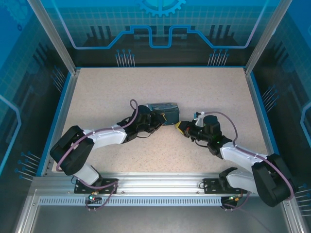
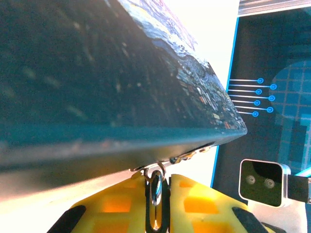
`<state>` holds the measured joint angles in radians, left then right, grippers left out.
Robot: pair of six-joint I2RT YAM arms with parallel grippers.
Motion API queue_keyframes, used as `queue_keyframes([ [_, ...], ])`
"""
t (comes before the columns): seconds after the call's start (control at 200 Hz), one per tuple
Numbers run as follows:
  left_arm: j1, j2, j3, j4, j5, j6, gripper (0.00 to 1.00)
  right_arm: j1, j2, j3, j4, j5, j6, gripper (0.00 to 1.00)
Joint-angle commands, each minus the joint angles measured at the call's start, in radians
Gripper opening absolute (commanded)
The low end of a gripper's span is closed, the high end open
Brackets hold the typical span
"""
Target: Unlock the padlock with the key
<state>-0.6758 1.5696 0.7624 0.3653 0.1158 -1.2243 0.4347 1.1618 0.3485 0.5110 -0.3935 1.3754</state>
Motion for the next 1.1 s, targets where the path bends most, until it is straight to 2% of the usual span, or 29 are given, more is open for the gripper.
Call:
queue_keyframes([
  [0.0,0.006,-0.033,-0.021,0.134,-0.032,-0.058,0.0,0.018,0.02,-0.01,0.069,0.04,0.046,0.0],
  [0.27,0.008,-0.021,-0.037,0.205,-0.036,-0.104,0.0,0.033,0.103,-0.021,0.177,0.032,0.099,0.0],
  [1.095,0.007,-0.005,-0.061,0.277,-0.034,-0.128,0.0,0.046,0.142,0.045,0.179,0.047,0.101,0.0],
])
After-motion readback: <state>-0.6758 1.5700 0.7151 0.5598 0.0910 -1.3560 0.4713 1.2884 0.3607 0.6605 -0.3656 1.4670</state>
